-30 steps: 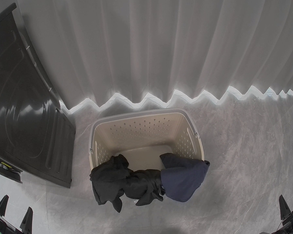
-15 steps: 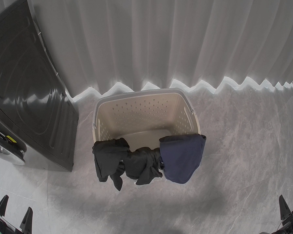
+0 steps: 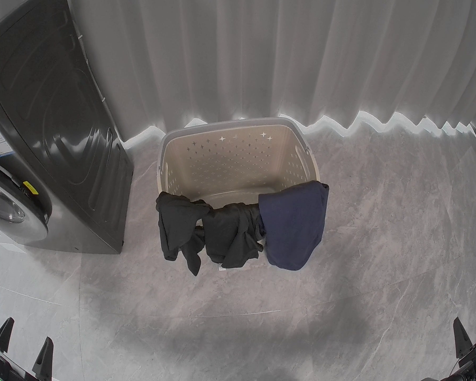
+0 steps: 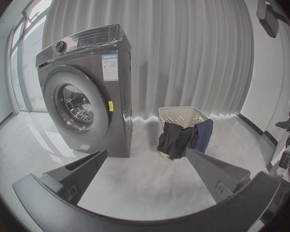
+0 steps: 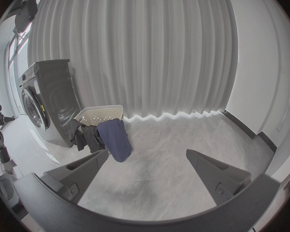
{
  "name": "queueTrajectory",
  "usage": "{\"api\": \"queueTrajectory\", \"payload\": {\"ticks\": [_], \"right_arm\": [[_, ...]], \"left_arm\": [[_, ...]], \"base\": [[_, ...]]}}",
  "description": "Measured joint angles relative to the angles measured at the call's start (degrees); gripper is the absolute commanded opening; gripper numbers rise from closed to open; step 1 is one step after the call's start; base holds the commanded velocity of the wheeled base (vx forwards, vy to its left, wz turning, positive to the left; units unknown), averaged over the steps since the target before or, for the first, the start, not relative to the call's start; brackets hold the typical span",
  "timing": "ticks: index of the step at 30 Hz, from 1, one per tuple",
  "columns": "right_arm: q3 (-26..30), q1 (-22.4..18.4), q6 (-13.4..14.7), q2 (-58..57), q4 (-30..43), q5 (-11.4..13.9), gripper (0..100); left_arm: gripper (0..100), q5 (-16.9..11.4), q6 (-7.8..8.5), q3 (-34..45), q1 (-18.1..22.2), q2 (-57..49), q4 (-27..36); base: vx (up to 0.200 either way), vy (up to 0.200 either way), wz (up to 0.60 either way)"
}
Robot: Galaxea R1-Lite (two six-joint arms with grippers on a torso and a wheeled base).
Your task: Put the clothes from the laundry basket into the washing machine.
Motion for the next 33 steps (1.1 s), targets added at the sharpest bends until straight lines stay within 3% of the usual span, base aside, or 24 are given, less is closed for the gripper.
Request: {"api": "queueTrajectory", "payload": {"ticks": [33], "right_arm": [[0.0, 0.0, 0.2, 0.0, -0.1, 0.4, 100]], "left_arm": [[100, 0.1, -0.15, 0.0, 0.0, 0.0, 0.0]], "base": [[0.0, 0.2, 0.0]]}}
